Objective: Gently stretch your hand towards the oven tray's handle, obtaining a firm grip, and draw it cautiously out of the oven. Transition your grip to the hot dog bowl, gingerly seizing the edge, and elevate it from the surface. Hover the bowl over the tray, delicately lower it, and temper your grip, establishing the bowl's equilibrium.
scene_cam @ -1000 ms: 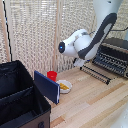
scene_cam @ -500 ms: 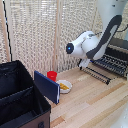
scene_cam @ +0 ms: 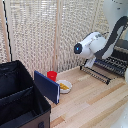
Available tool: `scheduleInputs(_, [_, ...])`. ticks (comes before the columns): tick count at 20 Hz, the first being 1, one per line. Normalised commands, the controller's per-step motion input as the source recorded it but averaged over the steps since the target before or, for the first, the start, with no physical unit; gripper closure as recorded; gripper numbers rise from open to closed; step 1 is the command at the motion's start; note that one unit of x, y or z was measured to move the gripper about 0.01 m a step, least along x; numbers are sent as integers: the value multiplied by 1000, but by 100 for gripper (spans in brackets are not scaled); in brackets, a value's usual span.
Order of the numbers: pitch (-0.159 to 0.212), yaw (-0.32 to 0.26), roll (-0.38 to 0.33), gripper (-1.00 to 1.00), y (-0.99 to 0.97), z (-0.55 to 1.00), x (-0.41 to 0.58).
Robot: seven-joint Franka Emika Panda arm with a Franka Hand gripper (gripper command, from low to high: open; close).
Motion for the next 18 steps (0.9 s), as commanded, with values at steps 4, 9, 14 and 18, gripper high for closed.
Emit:
scheduleInputs(4, [0, 42, -47, -100, -619, -73, 38])
scheduleInputs(9, [0, 56, -4, -100, -711, -33, 34])
scheduleInputs(14, [0, 42, 9, -100, -599, 0, 0])
scheduleInputs(18, [-1, -12, 37, -100, -456, 1, 0])
